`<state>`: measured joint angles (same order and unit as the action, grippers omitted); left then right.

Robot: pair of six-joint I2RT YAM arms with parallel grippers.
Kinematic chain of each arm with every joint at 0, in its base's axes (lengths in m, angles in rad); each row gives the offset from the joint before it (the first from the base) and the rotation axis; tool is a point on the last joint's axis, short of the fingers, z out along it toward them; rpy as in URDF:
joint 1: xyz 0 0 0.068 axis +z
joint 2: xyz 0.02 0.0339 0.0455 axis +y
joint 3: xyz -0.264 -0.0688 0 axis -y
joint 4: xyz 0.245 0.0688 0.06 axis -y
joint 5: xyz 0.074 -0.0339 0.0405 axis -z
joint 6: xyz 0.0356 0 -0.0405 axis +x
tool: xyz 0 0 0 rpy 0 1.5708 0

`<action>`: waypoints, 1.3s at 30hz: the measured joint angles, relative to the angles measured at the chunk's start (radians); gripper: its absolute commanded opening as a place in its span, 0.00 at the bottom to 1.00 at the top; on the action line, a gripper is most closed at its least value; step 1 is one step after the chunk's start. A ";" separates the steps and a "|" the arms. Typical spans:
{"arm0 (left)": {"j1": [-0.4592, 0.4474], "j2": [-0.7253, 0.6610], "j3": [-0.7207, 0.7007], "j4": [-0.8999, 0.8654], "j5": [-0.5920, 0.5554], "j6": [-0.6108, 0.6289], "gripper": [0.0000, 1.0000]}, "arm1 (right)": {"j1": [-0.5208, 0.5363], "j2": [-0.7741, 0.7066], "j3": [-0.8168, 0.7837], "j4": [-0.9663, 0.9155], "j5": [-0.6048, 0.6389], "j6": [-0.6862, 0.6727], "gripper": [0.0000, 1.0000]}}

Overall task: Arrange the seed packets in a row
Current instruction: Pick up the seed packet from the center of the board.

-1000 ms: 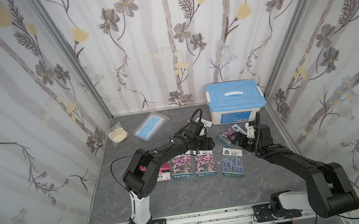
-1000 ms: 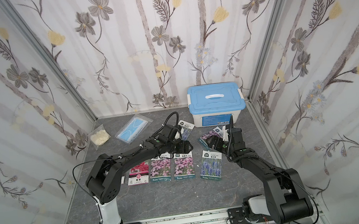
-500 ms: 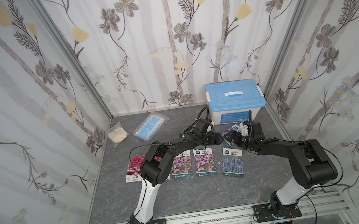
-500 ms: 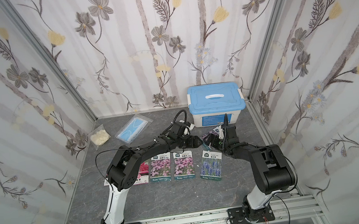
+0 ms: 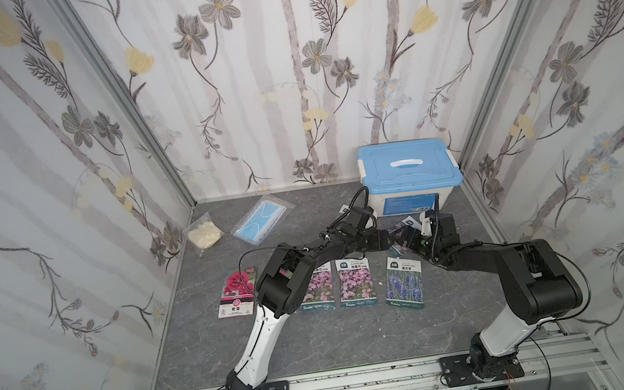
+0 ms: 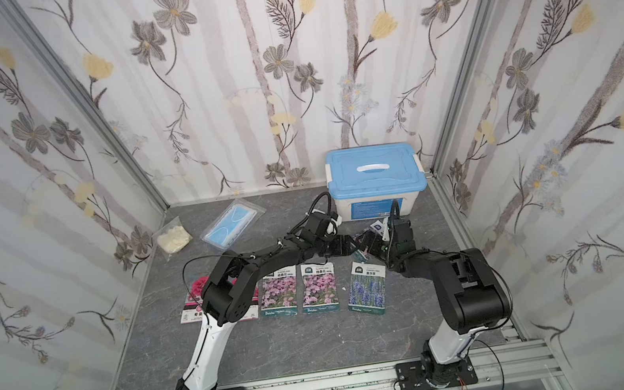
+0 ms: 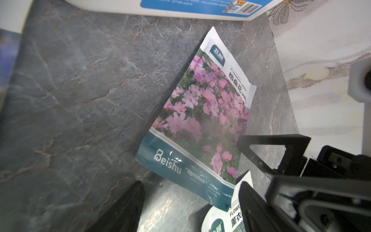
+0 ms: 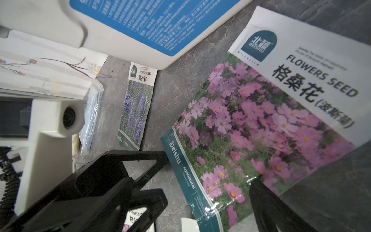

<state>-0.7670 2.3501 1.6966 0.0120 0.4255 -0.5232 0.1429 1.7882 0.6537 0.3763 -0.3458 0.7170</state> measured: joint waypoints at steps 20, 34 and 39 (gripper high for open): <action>-0.028 0.068 0.017 0.149 -0.011 -0.105 0.43 | 0.002 -0.003 -0.031 0.006 -0.071 0.023 0.92; -0.029 0.068 0.013 0.154 -0.011 -0.113 0.40 | -0.019 -0.098 -0.005 -0.045 0.003 -0.003 0.92; -0.030 0.068 0.013 0.153 -0.011 -0.112 0.40 | -0.051 -0.096 0.025 -0.046 0.033 -0.003 0.93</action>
<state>-0.7967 2.4180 1.7096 0.1654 0.4145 -0.6353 0.0921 1.6920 0.6785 0.3305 -0.3126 0.7136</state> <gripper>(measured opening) 0.397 0.925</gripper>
